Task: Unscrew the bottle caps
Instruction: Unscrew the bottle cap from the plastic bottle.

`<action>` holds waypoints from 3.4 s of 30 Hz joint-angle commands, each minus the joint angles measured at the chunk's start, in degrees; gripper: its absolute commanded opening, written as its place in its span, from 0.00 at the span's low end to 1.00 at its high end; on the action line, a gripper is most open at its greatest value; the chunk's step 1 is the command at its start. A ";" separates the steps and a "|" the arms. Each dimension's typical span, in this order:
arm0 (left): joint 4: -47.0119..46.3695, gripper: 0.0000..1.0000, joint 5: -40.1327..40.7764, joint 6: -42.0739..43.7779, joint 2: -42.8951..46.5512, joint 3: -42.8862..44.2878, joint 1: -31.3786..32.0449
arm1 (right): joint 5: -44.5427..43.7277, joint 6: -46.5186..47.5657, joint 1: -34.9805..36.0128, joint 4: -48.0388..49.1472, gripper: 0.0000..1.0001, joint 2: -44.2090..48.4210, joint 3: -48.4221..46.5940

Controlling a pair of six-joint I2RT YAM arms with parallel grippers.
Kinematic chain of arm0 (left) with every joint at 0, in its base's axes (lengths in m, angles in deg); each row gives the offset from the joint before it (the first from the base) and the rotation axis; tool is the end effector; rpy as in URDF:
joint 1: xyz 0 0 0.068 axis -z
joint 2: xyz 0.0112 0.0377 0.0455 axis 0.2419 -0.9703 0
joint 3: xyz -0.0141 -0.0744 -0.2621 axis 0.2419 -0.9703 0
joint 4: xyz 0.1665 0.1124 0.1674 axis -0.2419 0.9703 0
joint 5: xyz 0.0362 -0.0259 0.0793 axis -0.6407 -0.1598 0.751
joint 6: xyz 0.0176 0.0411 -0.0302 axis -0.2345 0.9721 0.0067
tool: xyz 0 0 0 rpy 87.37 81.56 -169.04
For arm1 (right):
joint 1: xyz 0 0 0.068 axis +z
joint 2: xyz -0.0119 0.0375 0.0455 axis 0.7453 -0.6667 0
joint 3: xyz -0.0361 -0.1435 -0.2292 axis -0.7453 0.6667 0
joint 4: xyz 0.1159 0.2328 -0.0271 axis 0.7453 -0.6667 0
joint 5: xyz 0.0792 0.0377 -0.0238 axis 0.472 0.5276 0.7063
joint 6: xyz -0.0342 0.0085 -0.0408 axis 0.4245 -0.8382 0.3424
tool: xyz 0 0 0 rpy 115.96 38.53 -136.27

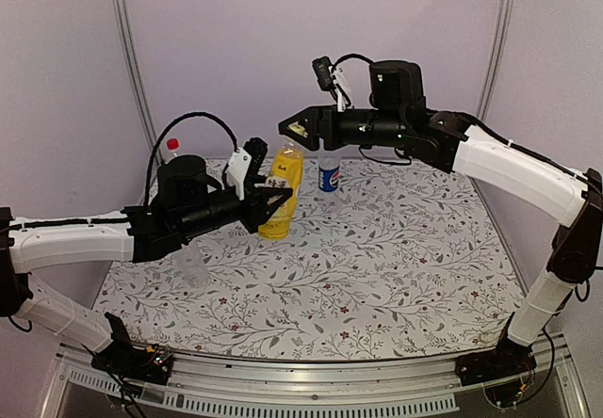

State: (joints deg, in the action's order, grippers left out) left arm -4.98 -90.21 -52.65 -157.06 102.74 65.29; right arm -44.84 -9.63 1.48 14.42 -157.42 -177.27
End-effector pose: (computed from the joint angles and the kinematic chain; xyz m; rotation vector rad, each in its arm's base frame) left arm 0.1883 -0.2357 0.2962 0.7324 1.6039 -0.7086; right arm 0.2541 0.3147 0.4148 -0.7402 1.7322 1.0718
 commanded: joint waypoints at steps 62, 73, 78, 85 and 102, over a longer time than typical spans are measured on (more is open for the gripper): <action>-2.79 0.30 -5.32 -1.96 0.66 0.13 -1.93 | 6.59 6.87 -3.44 2.20 0.92 5.91 0.84; -0.26 0.31 4.99 1.08 0.57 1.05 0.76 | -0.01 -0.39 -1.24 2.47 0.87 2.03 -1.09; 0.44 0.32 7.28 1.56 0.48 1.34 1.17 | 0.70 -0.21 -0.33 1.25 0.80 -0.58 -2.87; 0.53 0.32 7.98 1.93 0.57 1.34 1.46 | 1.71 -0.26 -0.10 1.13 0.60 -2.19 -3.62; 0.71 0.32 8.11 2.28 0.39 1.34 1.63 | 2.75 0.48 -0.01 2.17 0.36 -1.34 -2.69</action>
State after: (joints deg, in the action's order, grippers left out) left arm -4.15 -82.50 -51.23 -156.28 102.74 66.03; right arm -42.88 -9.69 1.24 15.36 -159.12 -179.13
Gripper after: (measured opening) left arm 0.324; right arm 0.400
